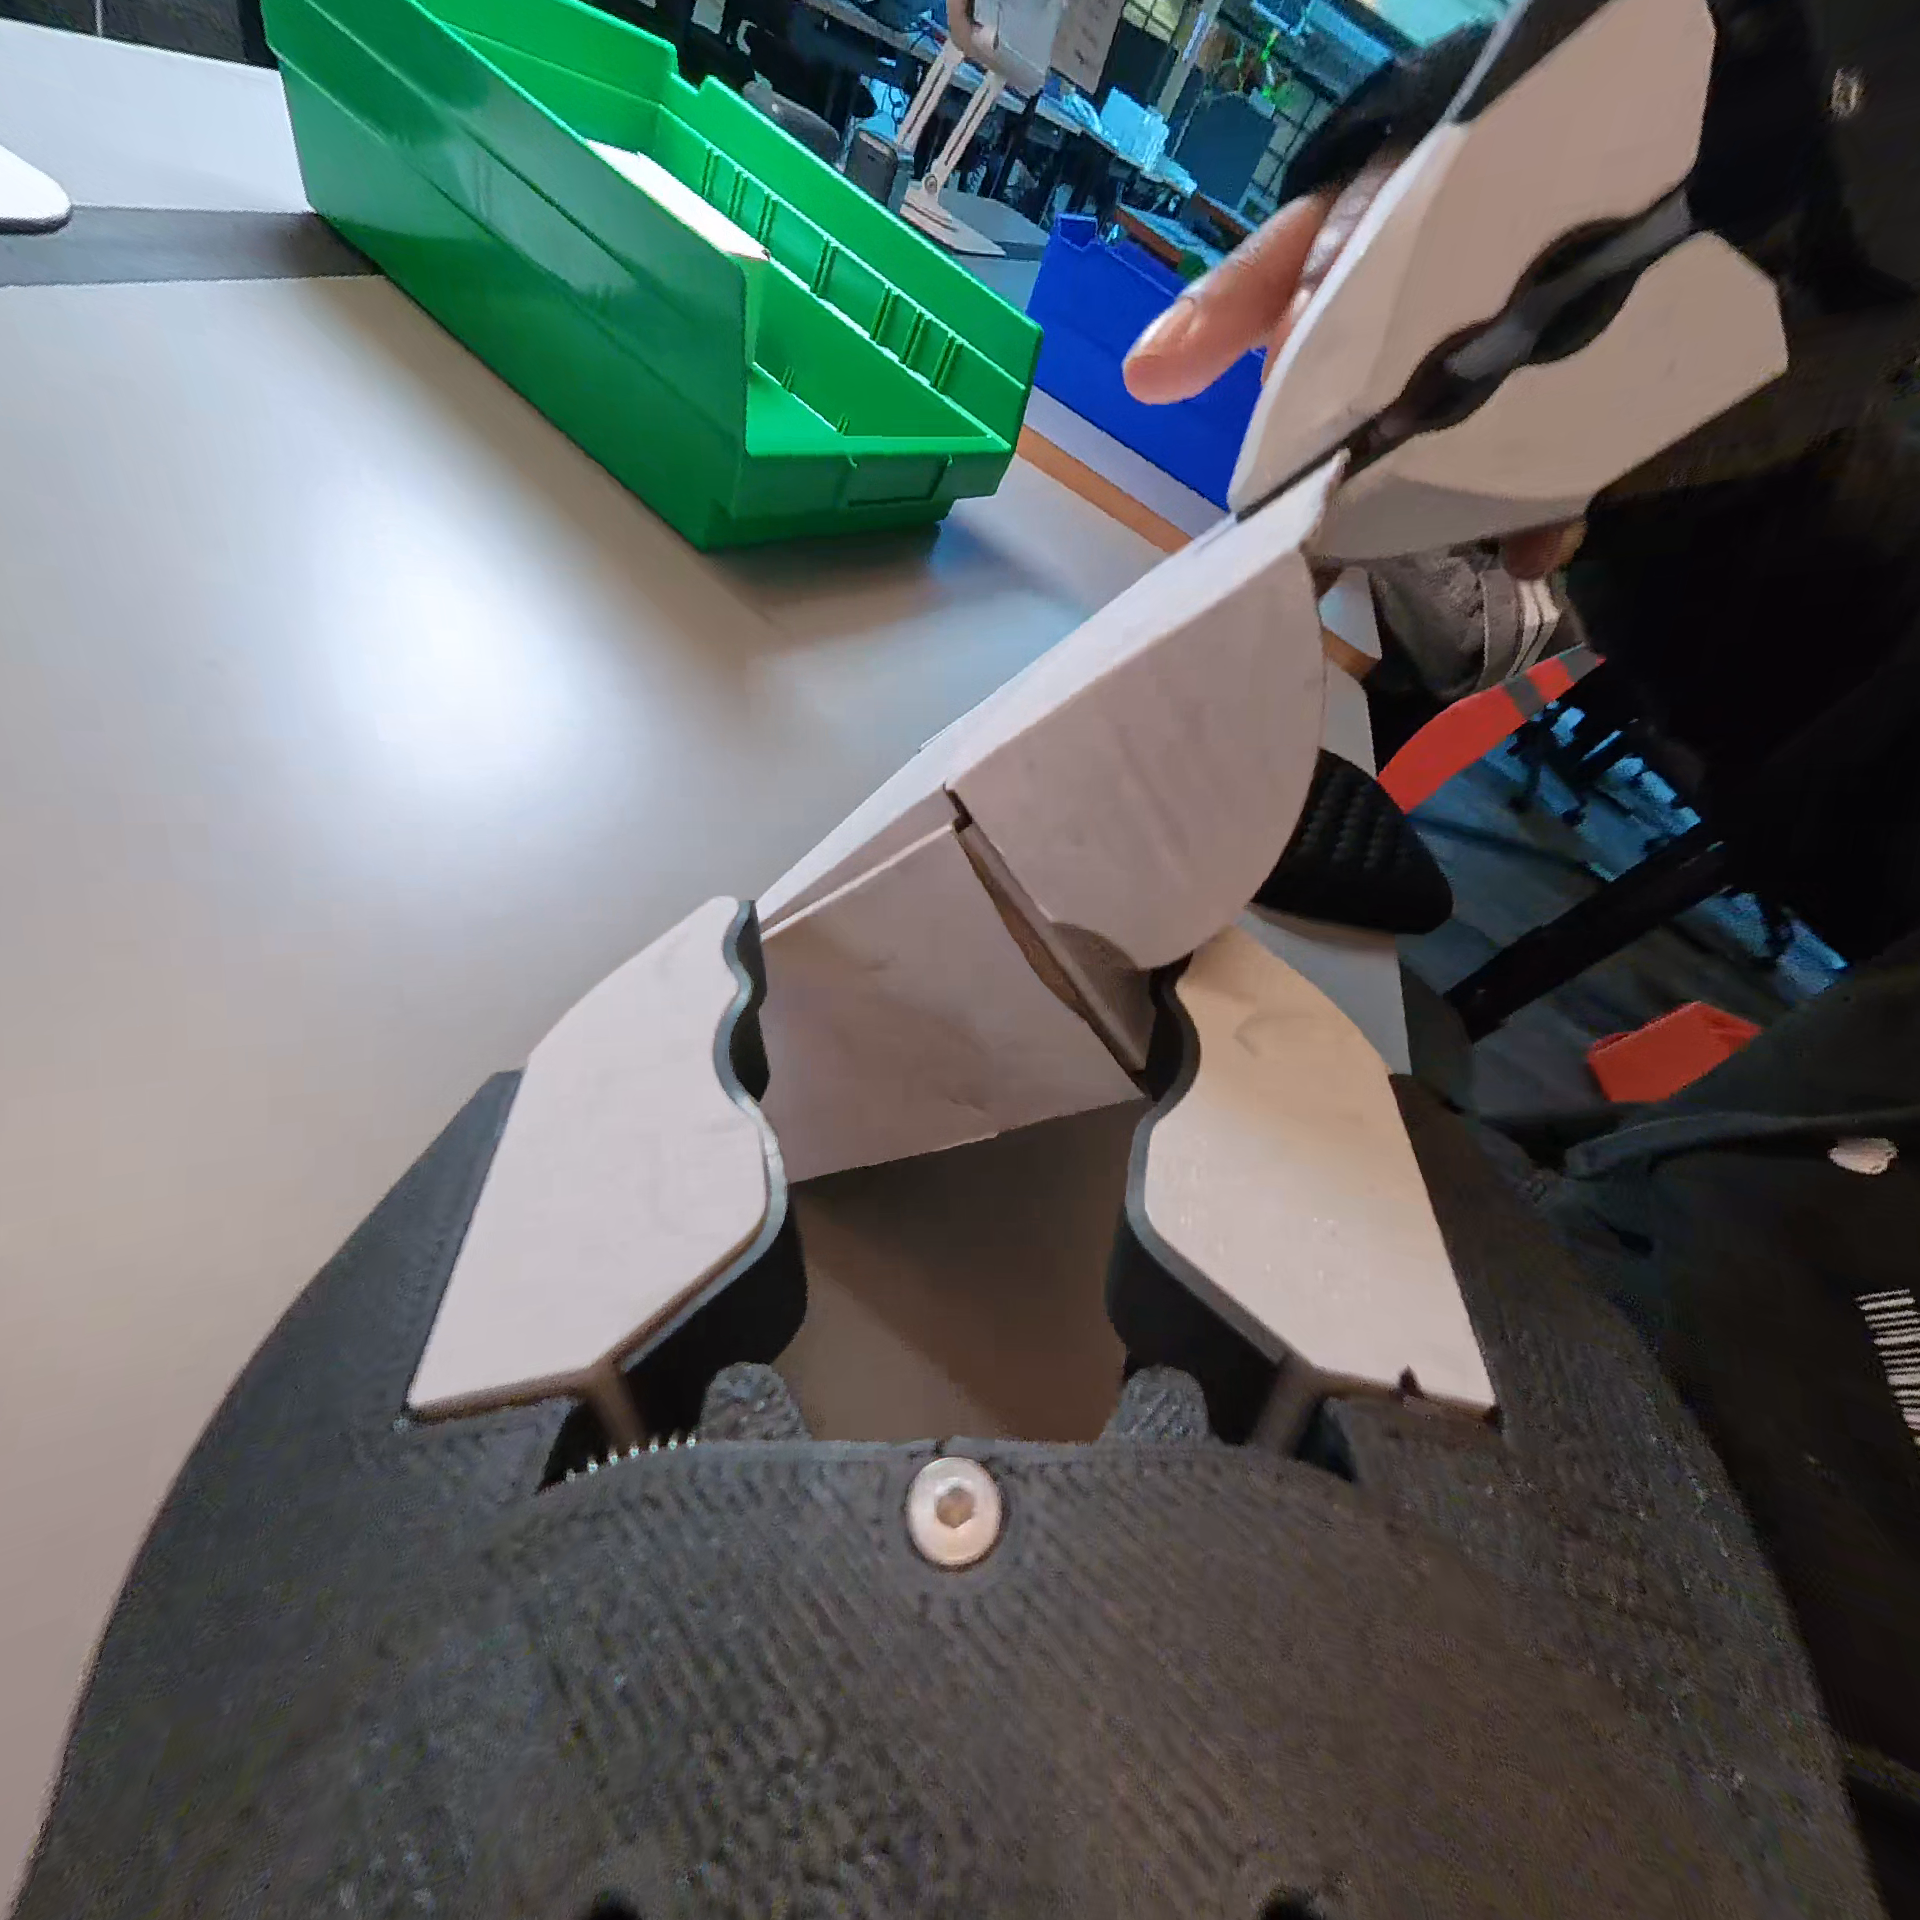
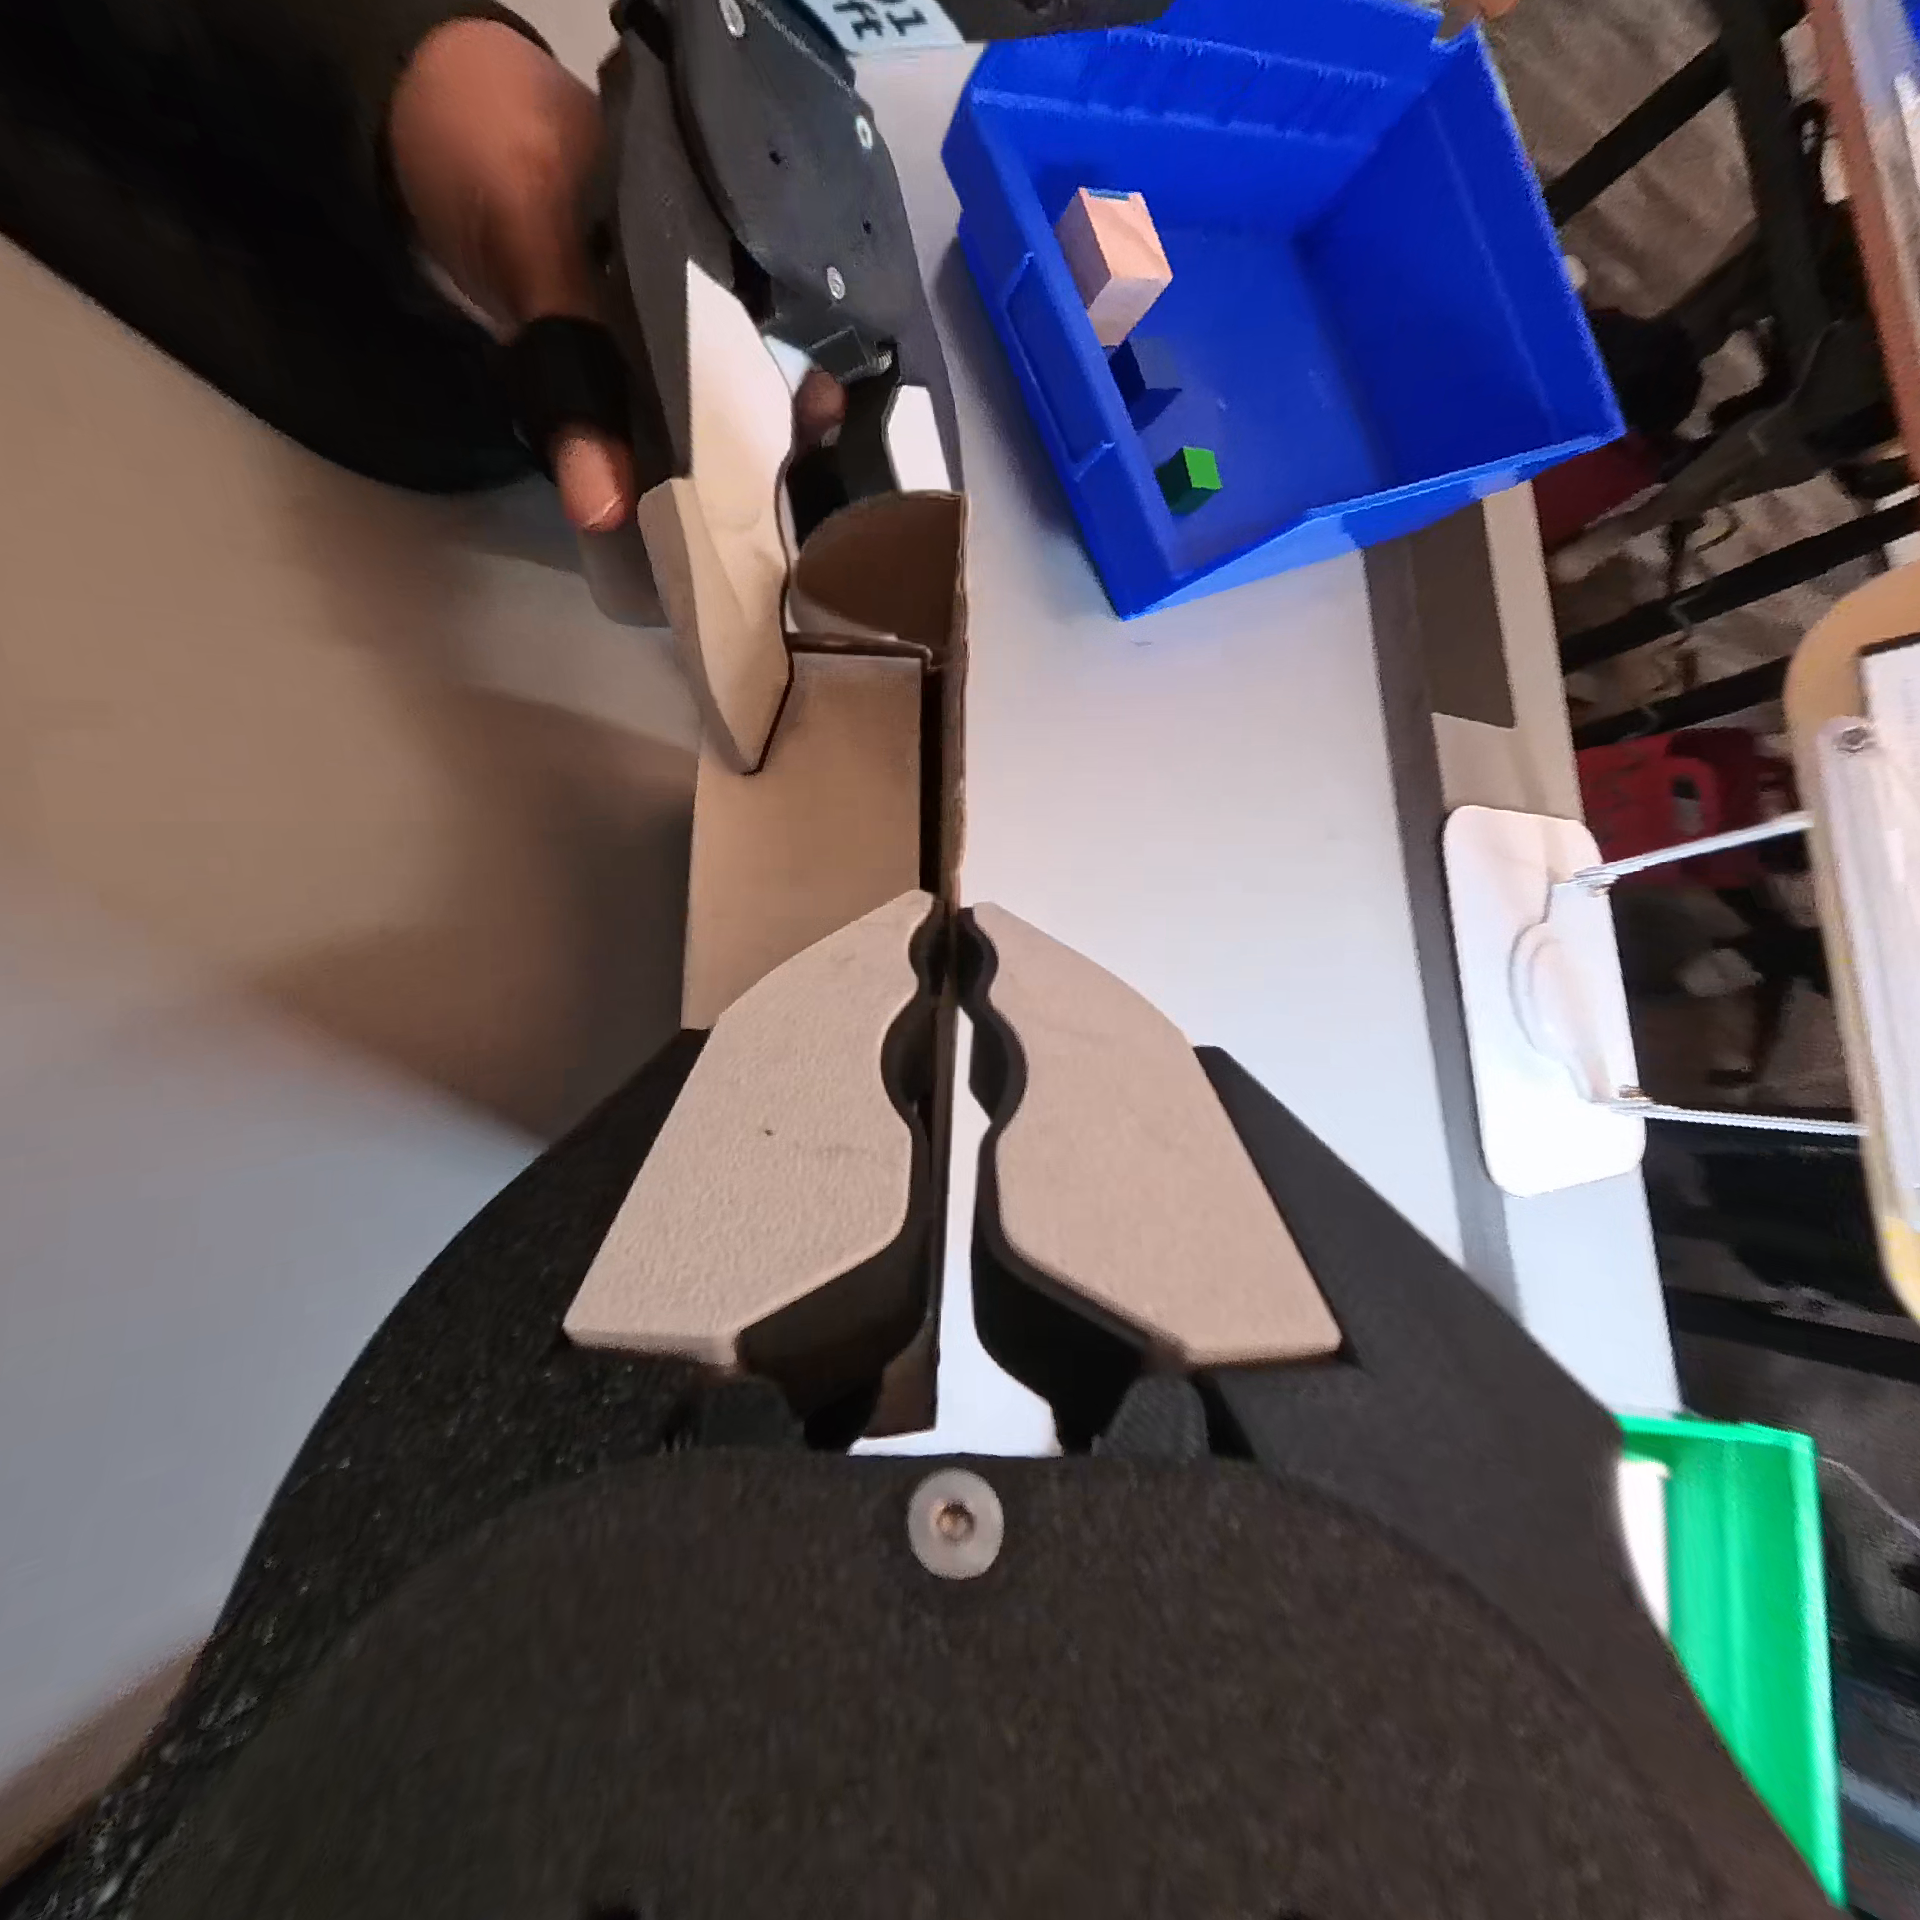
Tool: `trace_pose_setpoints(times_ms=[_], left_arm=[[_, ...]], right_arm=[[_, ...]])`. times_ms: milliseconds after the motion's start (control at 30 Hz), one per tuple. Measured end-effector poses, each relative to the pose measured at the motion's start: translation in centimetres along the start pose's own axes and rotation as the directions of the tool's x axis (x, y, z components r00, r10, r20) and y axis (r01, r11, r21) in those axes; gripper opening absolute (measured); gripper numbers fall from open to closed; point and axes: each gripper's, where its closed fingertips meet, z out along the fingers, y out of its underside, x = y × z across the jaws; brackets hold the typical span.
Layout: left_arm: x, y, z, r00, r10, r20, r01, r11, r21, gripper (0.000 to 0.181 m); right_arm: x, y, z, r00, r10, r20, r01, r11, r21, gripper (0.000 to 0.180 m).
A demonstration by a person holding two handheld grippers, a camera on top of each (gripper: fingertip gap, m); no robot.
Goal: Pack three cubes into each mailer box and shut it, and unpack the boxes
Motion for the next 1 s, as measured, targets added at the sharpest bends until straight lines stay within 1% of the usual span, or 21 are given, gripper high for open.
trace_pose_setpoints(times_ms=[100,233,300,433,567,700,833,967,1000], left_arm=[[0.4,0.2,-0.1,0.998,0.064,0.019,-0.064,0.998,0.0,0.072],[0.9,0.8,-0.3,0.981,0.188,0.056,-0.188,0.982,-0.013,0.071],[1.2,1.2,-0.3,0.959,0.27,0.082,-0.268,0.963,-0.031,0.071],[1.3,2.1,-0.3,0.89,0.435,0.141,-0.424,0.9,-0.099,0.071],[0.8,3.0,-0.2,0.795,0.581,0.175,-0.555,0.812,-0.181,0.069],[0.5,3.4,-0.2,0.73,0.657,0.191,-0.617,0.753,-0.231,0.065],[0.8,3.8,-0.1,0.633,0.755,0.174,-0.707,0.654,-0.269,0.055],[1.2,5.2,0.1,0.51,0.855,0.097,-0.794,0.511,-0.328,0.022],[1.1,5.6,0.1,0.495,0.865,0.08,-0.8,0.49,-0.346,0.019]], right_arm=[[0.0,-0.1,-0.3,0.997,0.044,0.056,-0.044,0.999,0.01,0.001],[0.6,-0.4,-0.7,0.993,0.074,0.094,-0.077,0.997,0.025,0.001],[1.2,-0.5,-0.9,0.989,0.098,0.111,-0.103,0.994,0.033,0.001],[2.6,-0.8,-1.1,0.984,0.13,0.123,-0.137,0.989,0.052,0.001],[4.2,-0.9,-1.1,0.98,0.157,0.122,-0.164,0.985,0.049,0.001],[5.6,-0.7,-0.8,0.977,0.18,0.114,-0.186,0.982,0.044,0.002],[6.9,-0.3,-0.4,0.976,0.193,0.1,-0.198,0.98,0.035,0.002],[8.0,0.1,0.0,0.977,0.193,0.088,-0.195,0.981,0.019,0.002],[8.3,0.2,0.1,0.978,0.192,0.084,-0.194,0.981,0.015,0.001]])
